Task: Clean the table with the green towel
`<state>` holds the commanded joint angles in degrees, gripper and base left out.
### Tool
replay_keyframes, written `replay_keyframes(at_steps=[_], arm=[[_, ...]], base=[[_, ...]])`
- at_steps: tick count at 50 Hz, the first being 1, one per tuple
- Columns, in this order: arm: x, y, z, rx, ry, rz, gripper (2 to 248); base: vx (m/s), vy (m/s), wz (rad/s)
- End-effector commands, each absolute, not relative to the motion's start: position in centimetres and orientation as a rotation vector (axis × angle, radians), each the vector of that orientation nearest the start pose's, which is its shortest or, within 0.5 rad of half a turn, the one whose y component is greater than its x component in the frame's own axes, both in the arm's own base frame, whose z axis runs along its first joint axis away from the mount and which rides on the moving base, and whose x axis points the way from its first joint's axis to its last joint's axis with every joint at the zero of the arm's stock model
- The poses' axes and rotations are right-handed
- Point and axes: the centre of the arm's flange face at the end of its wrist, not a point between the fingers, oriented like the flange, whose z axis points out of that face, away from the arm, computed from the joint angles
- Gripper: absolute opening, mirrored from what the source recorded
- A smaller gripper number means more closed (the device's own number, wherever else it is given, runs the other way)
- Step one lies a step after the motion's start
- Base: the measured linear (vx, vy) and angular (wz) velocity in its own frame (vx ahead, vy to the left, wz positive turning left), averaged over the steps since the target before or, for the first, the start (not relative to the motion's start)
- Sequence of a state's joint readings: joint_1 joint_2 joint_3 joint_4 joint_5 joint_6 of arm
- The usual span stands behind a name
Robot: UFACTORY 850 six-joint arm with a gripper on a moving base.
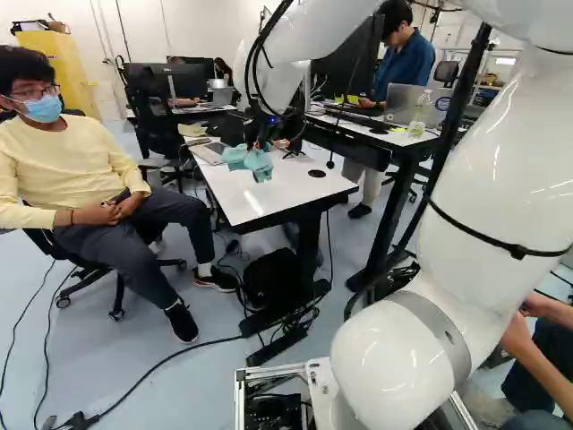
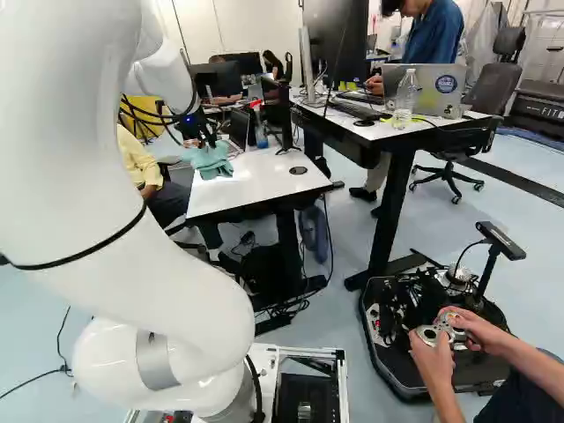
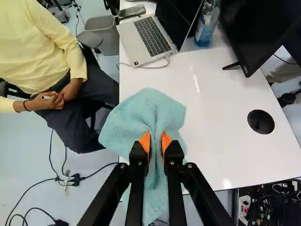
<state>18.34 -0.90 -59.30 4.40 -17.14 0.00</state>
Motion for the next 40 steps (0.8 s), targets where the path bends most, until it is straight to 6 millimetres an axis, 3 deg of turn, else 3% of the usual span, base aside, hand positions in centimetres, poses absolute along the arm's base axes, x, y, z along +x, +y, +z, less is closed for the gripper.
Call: replay_keyframes(at_steps=[13, 40], arm=[[48.3, 16.7, 58.9, -2.768, -0.366, -1.039, 51], [49.6, 17.5, 56.1, -2.771, -0.373, -1.034, 51]], base=[[0.0, 0.0, 0.0], [0.0, 0.0, 0.0]])
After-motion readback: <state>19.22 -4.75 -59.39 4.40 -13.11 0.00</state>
